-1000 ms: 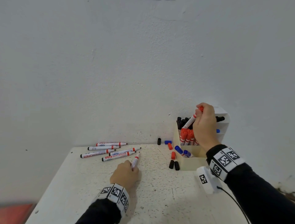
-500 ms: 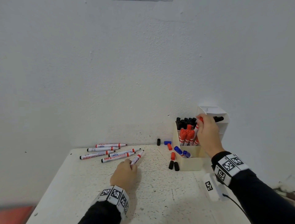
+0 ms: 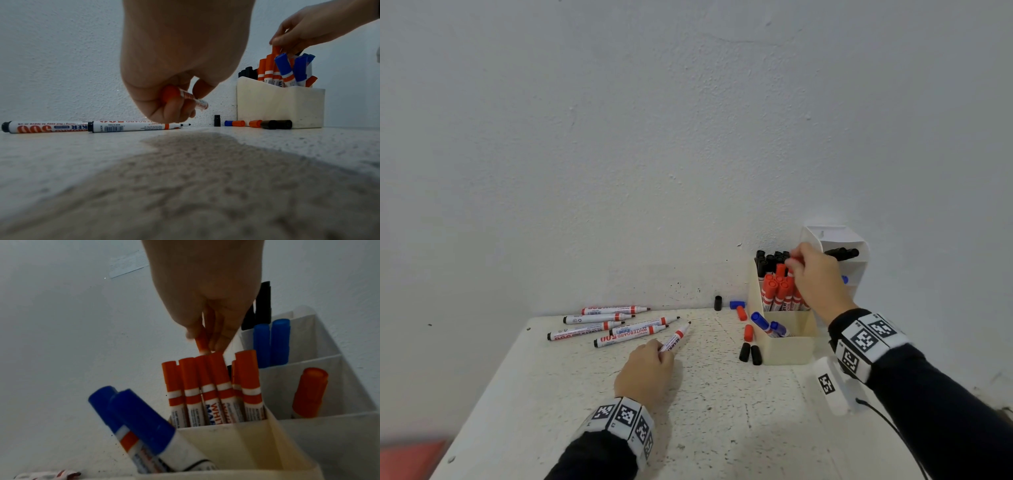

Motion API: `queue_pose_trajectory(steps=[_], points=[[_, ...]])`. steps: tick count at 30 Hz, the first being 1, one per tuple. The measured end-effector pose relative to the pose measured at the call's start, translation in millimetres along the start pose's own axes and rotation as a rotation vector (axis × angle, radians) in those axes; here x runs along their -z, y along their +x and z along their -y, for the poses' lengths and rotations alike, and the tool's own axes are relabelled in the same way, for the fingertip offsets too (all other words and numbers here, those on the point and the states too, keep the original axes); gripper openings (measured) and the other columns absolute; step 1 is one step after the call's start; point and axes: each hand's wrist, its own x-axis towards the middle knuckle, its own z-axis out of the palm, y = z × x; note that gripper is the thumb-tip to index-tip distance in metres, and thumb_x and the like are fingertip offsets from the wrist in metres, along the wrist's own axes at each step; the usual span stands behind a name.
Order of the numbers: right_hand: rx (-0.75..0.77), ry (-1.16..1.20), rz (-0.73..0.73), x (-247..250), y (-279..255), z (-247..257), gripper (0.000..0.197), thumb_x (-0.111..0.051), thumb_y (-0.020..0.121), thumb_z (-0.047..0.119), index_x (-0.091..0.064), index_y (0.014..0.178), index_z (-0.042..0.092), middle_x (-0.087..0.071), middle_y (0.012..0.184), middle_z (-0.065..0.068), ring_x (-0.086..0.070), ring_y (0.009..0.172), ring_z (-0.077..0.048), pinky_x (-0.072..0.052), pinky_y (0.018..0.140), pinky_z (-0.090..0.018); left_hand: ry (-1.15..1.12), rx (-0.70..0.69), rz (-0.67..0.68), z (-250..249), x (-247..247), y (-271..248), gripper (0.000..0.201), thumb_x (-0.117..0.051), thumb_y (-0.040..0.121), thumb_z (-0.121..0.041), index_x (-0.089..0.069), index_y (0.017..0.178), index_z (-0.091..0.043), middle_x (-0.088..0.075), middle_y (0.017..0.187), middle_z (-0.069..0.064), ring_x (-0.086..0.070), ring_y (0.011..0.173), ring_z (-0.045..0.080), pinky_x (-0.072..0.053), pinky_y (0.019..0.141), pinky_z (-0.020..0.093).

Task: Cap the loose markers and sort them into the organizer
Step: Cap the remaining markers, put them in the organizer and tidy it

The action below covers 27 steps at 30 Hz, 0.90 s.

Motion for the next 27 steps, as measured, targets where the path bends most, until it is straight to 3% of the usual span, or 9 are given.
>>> queue_pose_trajectory(steps=[2, 4, 6, 9, 11, 15, 20, 24, 27], points=[[-0.058, -0.118, 0.090, -7, -2, -2, 0.016, -0.046, 0.096, 0.018, -0.054, 0.087, 0.008, -0.057, 0.079, -0.007, -0.055, 0.073, -0.020, -0.045, 0.064, -0.028, 0.003, 0.000, -0.001, 0, 1, -1, 0.019, -0.035, 0.096, -0.027, -0.051, 0.098, -0.018, -0.061, 0.090, 0.004, -0.049, 0.063, 0.010, -0.037, 0.054, 0.020], [-0.039, -0.165, 0.121, -11, -6, -2, 0.021, -0.041, 0.098, 0.017, -0.055, 0.086, 0.008, -0.056, 0.078, -0.009, -0.055, 0.076, -0.023, -0.042, 0.066, -0.029, 0.010, -0.003, -0.001, -1, 1, -2, 0.019, -0.035, 0.096, -0.027, -0.051, 0.099, -0.018, -0.060, 0.090, 0.003, -0.048, 0.063, 0.010, -0.036, 0.053, 0.020], [0.033, -0.180, 0.116, -13, -10, 1, 0.024, -0.039, 0.099, 0.015, -0.060, 0.102, 0.004, -0.060, 0.094, -0.011, -0.056, 0.091, -0.023, -0.043, 0.077, -0.027, 0.011, -0.006, -0.006, -1, 2, -2, 0.021, -0.034, 0.096, -0.027, -0.053, 0.101, -0.016, -0.060, 0.089, 0.003, -0.047, 0.062, 0.009, -0.035, 0.052, 0.020], [0.087, -0.176, 0.062, -16, -14, 3, 0.036, -0.038, 0.098, 0.025, -0.052, 0.127, 0.007, -0.054, 0.126, -0.007, -0.049, 0.117, -0.021, -0.042, 0.100, -0.036, 0.009, -0.006, -0.013, 0, 0, -1, 0.024, -0.034, 0.096, -0.027, -0.054, 0.103, -0.015, -0.060, 0.087, 0.002, -0.047, 0.061, 0.009, -0.035, 0.052, 0.019], [0.089, -0.284, 0.181, -20, -15, 2, 0.039, -0.035, 0.098, 0.026, -0.048, 0.131, 0.009, -0.047, 0.135, -0.005, -0.044, 0.124, -0.020, -0.040, 0.104, -0.038, 0.012, -0.006, -0.012, 0, 0, 0, 0.024, -0.034, 0.096, -0.028, -0.054, 0.104, -0.016, -0.061, 0.090, 0.002, -0.048, 0.063, 0.009, -0.036, 0.053, 0.019], [0.060, -0.247, 0.127, -18, -12, 4, 0.027, -0.039, 0.096, 0.025, -0.058, 0.105, 0.009, -0.051, 0.108, -0.006, -0.053, 0.100, -0.022, -0.048, 0.088, -0.042, 0.008, -0.008, -0.010, 2, -2, 1, 0.022, -0.035, 0.096, -0.028, -0.053, 0.101, -0.018, -0.061, 0.090, 0.002, -0.050, 0.065, 0.010, -0.040, 0.056, 0.021], [0.172, -0.213, -0.031, -12, -22, 24, 0.020, -0.045, 0.094, 0.018, -0.061, 0.104, 0.012, -0.053, 0.106, -0.004, -0.049, 0.101, -0.018, -0.040, 0.091, -0.036, -0.006, -0.017, -0.027, 4, -4, 3, 0.024, -0.035, 0.096, -0.028, -0.055, 0.103, -0.018, -0.061, 0.089, 0.001, -0.052, 0.066, 0.011, -0.042, 0.058, 0.023], [0.184, 0.020, 0.207, -19, -44, 63, 0.016, -0.044, 0.093, 0.011, -0.059, 0.099, 0.010, -0.055, 0.070, 0.003, -0.047, 0.054, -0.007, -0.042, 0.054, -0.021, -0.009, -0.027, -0.049, 2, -4, 2, 0.025, -0.035, 0.095, -0.033, -0.055, 0.101, -0.018, -0.060, 0.090, 0.000, -0.054, 0.071, 0.013, -0.042, 0.060, 0.025], [0.169, -0.024, 0.411, -42, -58, 74, 0.020, -0.042, 0.093, 0.012, -0.060, 0.099, 0.011, -0.060, 0.075, -0.001, -0.045, 0.050, -0.006, -0.037, 0.049, -0.018, -0.016, -0.047, -0.071, 3, -3, 1, 0.029, -0.034, 0.097, -0.037, -0.056, 0.102, -0.018, -0.059, 0.093, -0.001, -0.055, 0.077, 0.013, -0.040, 0.062, 0.026]])
